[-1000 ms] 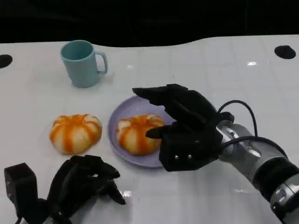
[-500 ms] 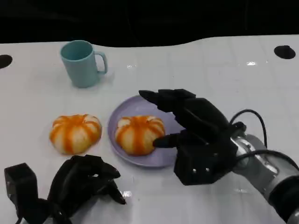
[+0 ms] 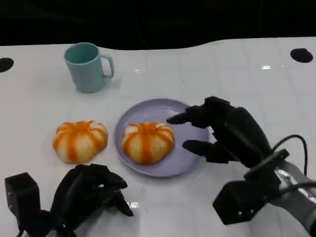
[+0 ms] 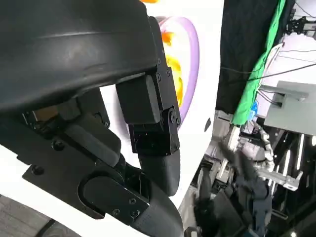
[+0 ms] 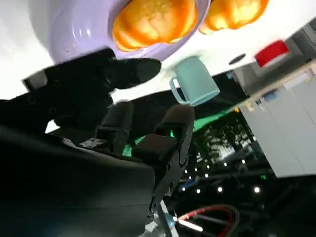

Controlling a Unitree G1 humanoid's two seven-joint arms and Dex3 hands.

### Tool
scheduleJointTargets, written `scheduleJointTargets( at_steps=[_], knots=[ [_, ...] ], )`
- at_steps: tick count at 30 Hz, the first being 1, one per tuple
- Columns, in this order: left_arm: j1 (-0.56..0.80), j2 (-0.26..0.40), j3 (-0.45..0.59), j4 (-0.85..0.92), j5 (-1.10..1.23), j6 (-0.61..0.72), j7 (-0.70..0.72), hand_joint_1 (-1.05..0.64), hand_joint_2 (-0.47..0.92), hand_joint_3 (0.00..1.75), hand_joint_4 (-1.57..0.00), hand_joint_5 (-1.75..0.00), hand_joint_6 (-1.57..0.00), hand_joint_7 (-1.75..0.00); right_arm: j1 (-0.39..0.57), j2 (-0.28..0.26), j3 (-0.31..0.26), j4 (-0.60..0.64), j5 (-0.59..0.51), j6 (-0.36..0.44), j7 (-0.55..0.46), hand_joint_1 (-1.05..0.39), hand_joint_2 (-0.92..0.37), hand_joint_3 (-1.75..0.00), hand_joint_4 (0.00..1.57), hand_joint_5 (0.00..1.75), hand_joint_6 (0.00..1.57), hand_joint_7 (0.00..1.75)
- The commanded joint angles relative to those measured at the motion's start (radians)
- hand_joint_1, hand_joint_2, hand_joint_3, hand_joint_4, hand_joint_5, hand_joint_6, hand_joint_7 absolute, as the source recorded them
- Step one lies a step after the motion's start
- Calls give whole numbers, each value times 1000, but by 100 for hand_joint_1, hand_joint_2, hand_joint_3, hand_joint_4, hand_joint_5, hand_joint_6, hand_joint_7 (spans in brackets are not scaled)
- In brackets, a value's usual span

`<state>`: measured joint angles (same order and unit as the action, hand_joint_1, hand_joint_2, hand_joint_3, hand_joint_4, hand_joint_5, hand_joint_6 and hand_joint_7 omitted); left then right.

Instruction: Grasp the bread from the table and place it into the plate.

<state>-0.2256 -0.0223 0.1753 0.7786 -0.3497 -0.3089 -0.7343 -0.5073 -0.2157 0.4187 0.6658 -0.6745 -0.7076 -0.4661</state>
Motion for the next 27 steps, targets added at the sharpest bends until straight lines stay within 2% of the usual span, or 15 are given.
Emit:
scheduleJointTargets(
  at_steps=[1,6,11,15,19,27],
  knots=[
    [-5,12,6,7,-2,6,3,-105,72,0,-157,-60,-157,-20,48,-59,-36,-45,-10,-59,-56,-3,-38,-110,74,142,74,105],
    [-4,9,4,1,-1,8,7,-105,71,0,-157,-60,-157,-20,104,-105,-67,-73,2,-129,-73,-5,-48,-101,75,160,75,115],
    [-4,7,3,3,2,2,8,-105,72,0,-157,-60,-157,-21,179,-138,-104,-142,12,-141,-53,-8,-48,-112,80,171,76,130],
    [-5,4,5,-1,-4,20,11,-105,70,0,-157,-60,-157,-20,246,-163,-132,-210,14,-126,-22,-10,-39,-125,87,174,86,132],
    [-2,1,3,-8,1,17,18,-105,71,0,-157,-59,-157,-21,307,-180,-154,-254,4,-125,-9,-12,-29,-136,91,173,88,137],
    [1,3,-1,-10,8,7,19,-105,72,1,-157,-60,-157,-21,432,-190,-172,-318,-23,-116,-6,-12,-29,-135,91,175,85,137]
  ],
)
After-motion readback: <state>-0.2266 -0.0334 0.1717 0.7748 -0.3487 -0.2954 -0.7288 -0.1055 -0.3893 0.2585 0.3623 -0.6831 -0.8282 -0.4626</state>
